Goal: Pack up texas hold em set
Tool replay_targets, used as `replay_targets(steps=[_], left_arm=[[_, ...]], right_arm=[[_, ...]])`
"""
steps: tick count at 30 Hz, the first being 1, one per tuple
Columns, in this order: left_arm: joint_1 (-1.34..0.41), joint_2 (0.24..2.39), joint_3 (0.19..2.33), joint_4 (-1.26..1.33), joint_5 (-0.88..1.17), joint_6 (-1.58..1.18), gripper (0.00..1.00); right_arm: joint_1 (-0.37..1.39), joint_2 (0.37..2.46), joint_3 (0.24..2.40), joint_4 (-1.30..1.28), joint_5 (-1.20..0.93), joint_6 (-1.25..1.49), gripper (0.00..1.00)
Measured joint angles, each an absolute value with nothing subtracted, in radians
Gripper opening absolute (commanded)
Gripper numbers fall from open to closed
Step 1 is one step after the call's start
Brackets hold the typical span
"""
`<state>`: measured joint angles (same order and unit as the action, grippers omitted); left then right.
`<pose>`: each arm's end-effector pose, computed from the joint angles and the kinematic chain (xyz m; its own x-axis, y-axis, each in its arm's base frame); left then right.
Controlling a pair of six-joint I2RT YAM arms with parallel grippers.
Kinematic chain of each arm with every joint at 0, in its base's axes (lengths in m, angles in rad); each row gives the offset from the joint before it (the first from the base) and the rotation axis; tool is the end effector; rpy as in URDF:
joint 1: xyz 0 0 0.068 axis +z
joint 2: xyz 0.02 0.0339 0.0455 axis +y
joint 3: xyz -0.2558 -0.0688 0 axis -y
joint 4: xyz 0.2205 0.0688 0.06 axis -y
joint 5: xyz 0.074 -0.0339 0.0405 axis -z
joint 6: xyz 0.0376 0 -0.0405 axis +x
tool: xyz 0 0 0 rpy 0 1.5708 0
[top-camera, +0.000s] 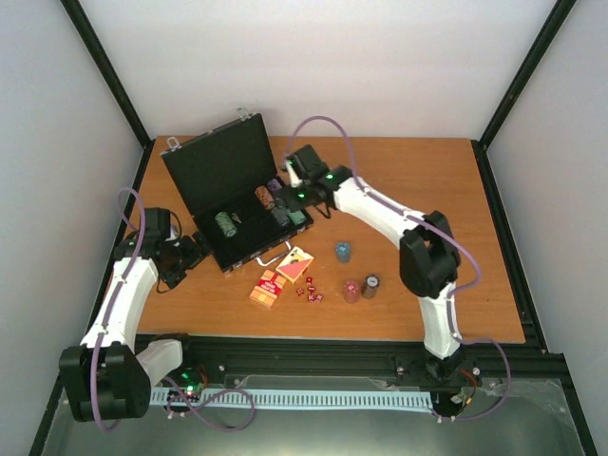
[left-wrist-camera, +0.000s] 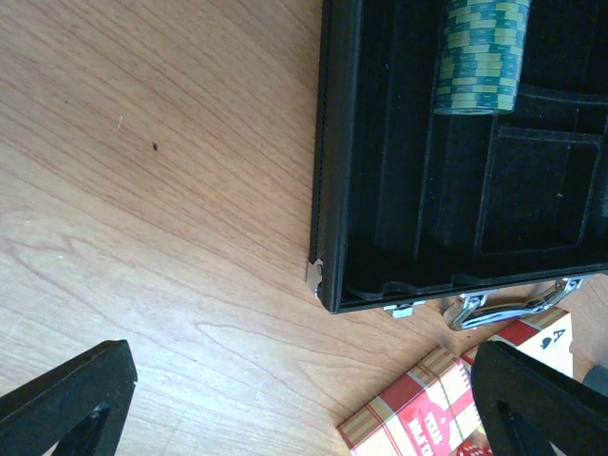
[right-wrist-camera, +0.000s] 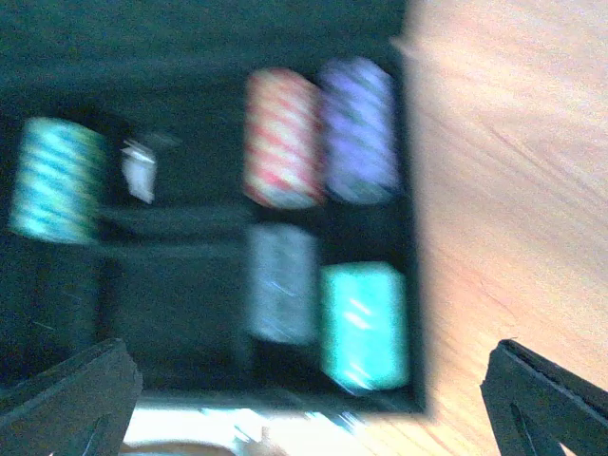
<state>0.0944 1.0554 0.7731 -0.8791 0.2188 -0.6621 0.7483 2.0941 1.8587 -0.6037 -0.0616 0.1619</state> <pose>0.1665 0.0076 0.2307 -0.7166 -0.6707 -0.1915 -0.5662 0.7197 -0.4018 0.3288 0.3084 0.2590 -0.6525 -0.3862 -0.6520 -0.6121 0.7759 0.1529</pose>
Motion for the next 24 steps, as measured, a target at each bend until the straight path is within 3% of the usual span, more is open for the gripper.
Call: replay_targets(steps=[9,15,24], left_arm=[[0.094,1.056,0.773,-0.876,0.219,-0.661,1.00],[0.094,1.064,0.773,-0.876,0.220,-0.661,1.00],[0.094,1.075,0.770,-0.874,0.221,-0.661,1.00]], right_arm=[[0.661,1.954,1.482,-0.772,0.105,0.171,0.93],[0.641,1.949,1.385,-0.814,0.128,0.184,0.88],[0.628,1.929,1.358,-0.819,0.131,0.191,0.42]])
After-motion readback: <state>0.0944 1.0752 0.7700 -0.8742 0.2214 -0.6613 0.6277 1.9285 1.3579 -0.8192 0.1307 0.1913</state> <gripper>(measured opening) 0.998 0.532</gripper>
